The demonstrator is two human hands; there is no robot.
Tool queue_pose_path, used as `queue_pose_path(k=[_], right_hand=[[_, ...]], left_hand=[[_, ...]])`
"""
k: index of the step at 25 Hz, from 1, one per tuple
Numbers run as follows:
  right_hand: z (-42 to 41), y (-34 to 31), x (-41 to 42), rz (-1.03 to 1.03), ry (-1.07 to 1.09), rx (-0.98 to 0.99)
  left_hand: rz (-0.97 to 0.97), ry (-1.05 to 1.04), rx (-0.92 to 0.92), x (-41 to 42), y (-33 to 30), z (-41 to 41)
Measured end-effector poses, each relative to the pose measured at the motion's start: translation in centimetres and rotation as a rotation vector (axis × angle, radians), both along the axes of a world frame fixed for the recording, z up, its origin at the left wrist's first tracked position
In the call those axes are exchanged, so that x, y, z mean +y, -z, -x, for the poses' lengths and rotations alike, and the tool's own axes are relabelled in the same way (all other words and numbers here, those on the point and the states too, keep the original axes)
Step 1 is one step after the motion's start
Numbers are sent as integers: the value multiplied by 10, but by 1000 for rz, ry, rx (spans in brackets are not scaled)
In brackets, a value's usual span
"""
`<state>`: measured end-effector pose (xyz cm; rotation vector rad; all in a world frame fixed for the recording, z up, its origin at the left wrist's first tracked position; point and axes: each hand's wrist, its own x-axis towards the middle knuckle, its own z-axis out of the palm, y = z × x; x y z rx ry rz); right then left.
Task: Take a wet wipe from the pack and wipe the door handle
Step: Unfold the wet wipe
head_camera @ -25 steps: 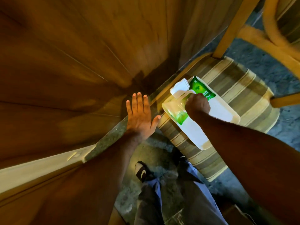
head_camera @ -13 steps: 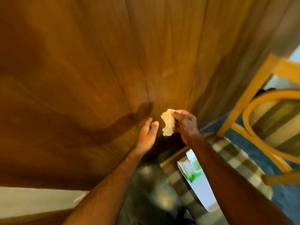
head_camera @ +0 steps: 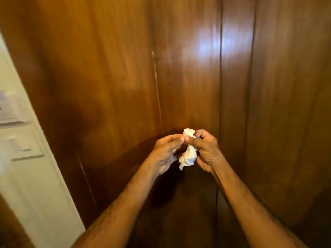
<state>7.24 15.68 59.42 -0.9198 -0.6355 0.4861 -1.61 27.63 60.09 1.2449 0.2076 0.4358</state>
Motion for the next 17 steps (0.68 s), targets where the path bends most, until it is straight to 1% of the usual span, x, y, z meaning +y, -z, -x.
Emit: queue_pose_path(k=[2,5,8,12,13,15,16,17], right_hand=[[11,-16,11,-21,-28,-32],[15,-30,18,0,41,-37],[14,-39,16,85,70,-74],[21,-44,18,249,75,-195],[23,-44,20,251,81,-175],[27,-46,23,206,63,-32],[28,-46,23,175,14,53],[29,-46,23,153,-81,117]], left_hand=[[35,-33,-42,11,-14,14],[87,-133,-123,28,-31,32],[66,-226,-175,41,-44,44],[-20,-322,-195,42,-50,49],[-49,-359,-188,41,-51,48],[-133,-424,-167,40,-53,48],[-184,-437,-161,40,-53,48],[-238,-437,-158,40,-53,49]])
